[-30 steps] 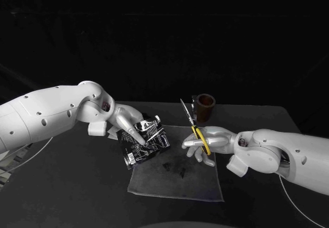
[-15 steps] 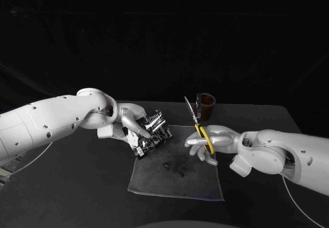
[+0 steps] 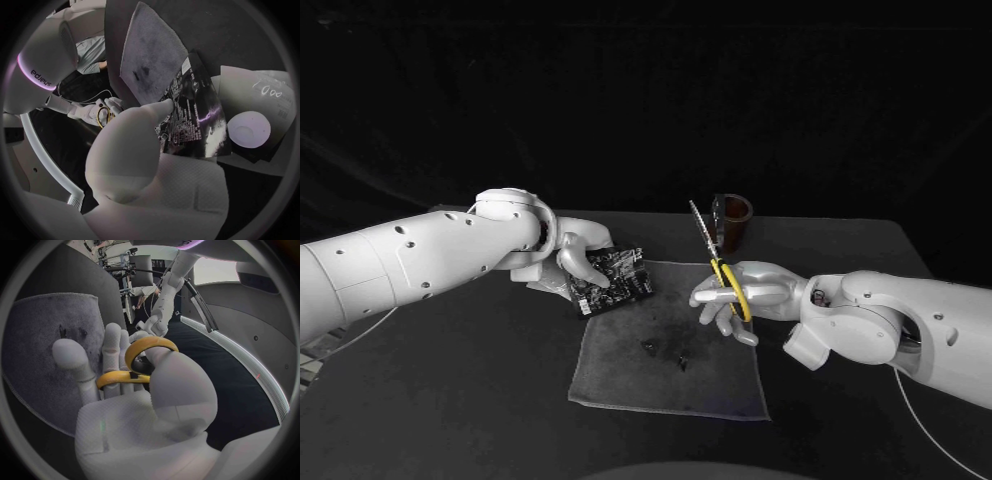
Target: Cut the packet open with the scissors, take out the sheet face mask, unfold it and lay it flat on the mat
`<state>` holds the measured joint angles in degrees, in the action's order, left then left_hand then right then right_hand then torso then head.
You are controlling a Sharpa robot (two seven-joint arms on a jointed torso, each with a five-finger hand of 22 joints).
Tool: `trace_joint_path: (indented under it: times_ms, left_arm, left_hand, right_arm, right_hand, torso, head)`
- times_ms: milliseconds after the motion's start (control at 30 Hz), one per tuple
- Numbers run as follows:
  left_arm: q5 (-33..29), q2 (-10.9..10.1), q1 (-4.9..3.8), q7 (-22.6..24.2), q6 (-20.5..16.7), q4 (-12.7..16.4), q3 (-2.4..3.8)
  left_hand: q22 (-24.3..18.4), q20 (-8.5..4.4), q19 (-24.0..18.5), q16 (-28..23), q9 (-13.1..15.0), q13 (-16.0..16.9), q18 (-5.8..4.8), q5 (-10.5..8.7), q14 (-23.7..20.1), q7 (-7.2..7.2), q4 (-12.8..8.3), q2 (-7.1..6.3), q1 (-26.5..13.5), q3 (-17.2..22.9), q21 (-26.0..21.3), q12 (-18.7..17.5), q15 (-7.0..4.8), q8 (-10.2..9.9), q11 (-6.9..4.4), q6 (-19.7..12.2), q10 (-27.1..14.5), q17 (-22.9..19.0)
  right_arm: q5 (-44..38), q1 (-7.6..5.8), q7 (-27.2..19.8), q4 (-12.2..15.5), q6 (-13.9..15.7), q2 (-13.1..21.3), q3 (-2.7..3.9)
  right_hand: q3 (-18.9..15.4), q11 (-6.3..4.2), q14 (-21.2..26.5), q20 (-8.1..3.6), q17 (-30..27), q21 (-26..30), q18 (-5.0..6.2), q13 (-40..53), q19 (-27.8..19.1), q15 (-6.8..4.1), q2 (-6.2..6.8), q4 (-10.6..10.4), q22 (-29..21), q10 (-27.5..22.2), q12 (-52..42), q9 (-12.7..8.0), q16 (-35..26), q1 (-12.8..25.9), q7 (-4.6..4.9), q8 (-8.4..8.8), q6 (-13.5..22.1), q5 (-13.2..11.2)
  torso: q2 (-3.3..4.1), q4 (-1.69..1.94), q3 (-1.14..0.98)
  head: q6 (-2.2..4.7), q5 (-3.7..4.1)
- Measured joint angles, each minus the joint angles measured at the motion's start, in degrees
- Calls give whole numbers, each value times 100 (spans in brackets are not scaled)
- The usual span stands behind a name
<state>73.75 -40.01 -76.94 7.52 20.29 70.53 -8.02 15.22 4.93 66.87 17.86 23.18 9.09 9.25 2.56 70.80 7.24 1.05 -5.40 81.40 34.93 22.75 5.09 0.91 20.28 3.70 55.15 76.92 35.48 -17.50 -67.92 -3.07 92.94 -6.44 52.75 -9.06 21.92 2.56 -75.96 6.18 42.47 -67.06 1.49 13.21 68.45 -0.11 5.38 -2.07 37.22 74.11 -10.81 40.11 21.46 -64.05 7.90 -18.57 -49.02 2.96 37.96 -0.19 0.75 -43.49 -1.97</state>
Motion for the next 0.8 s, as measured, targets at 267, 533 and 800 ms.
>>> trace_joint_path:
  times_ms: [267, 533, 800]
  left_arm:
    - [526, 225, -20, 231, 97, -246, -151]
    - [772, 387, -37, 380, 213, -420, -218]
    - [938, 449, -35, 446, 26, -479, -237]
  left_hand:
    - [430, -15, -649, 83, 0, 52, -49, -1, -450, -18, -93, 105, 220, -346, 396, -6, 75, -192, 32, 120, -230, 50]
    - [703, -17, -984, 172, 0, 101, -92, -5, -638, -5, -161, 140, 330, -477, 645, 23, 105, -285, 51, 176, -352, 75]
    - [914, 43, -1310, 328, 370, 73, -178, 11, -878, 147, -148, -20, 274, -886, 808, 22, 197, -503, 156, 55, -704, 107]
  right_arm:
    - [4, 1, 1, -28, 8, -13, 0]
    - [9, 4, 6, -48, 13, -32, 0]
    - [17, 7, 10, -68, 15, -47, -1]
  right_hand:
    - [6, 1, 0, 1, 0, 18, 0, -9, 0, 0, -1, -6, -2, 1, 0, -6, 0, 0, -3, 0, -3, 0]
    - [22, 1, 0, 2, -1, 22, 0, -16, 0, 0, -1, -22, -4, 1, 22, -7, 0, 1, -14, 0, -13, 0]
    - [22, 2, 1, 3, 5, 22, 0, -27, 0, 0, -1, -22, -14, 1, 53, -20, -22, 1, -21, 26, -20, 0]
  torso:
    - [-2, 3, 1]
    - [-1, -4, 1]
    - [-1, 3, -3]
  head:
    - [-29, 2]
    - [-42, -5]
    - [-46, 6]
